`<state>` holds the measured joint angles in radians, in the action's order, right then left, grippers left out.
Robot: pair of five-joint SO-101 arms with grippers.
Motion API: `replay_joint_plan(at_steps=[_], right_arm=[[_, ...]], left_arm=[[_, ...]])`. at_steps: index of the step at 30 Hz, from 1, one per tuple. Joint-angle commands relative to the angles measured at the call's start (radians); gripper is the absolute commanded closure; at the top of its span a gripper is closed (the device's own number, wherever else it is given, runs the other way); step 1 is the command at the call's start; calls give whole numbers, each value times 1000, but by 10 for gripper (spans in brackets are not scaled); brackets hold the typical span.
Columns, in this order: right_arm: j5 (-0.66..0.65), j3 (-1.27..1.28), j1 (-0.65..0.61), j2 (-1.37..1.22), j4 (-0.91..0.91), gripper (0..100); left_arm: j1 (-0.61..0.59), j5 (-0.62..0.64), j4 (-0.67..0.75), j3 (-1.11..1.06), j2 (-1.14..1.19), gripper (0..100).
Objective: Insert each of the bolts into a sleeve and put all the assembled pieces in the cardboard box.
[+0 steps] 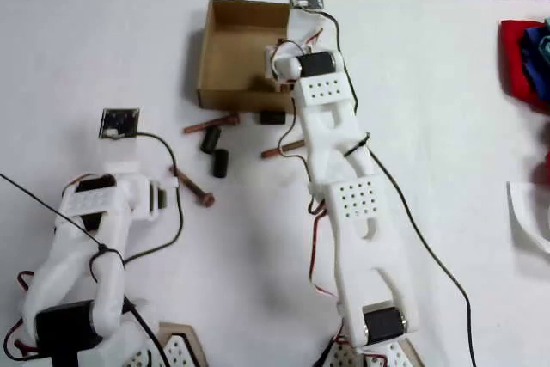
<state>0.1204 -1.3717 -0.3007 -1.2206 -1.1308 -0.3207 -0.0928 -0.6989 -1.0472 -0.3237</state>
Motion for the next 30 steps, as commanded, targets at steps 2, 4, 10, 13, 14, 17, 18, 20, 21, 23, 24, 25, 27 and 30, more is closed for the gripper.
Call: replay_joint_plan(at_steps=[2,4,10,13,14,17,18,20,21,23,24,25,27,30], right_arm=[[2,-8,25,4,24,978],[2,-11,28,-1,24,978],[2,-3,21,-1,19,978],[2,-3,21,-1,24,978],[2,-3,21,-1,24,978],[2,-2,21,-2,19,978],[2,0,21,-2,19,978],[2,0,21,-2,19,978],[2,0,19,-2,19,978],[2,-2,19,-16,24,978],[2,-3,19,-25,24,978],[2,-3,19,-33,24,978],[2,-3,19,-50,24,978],[2,-11,19,-70,24,978]], left_arm=[[-5,5,-9,38,2,782],[-5,5,-9,38,2,782],[-5,5,-9,38,2,782],[-5,5,-9,38,2,782],[-5,5,-9,38,2,782],[-5,5,-9,38,2,782],[-5,5,-9,38,2,782],[-5,5,-9,38,2,782],[-5,5,-9,38,2,782],[-5,5,-9,38,2,782],[-5,5,-9,38,2,782],[-5,5,-9,38,2,782],[-5,5,-9,38,2,782],[-5,5,-9,38,2,782]])
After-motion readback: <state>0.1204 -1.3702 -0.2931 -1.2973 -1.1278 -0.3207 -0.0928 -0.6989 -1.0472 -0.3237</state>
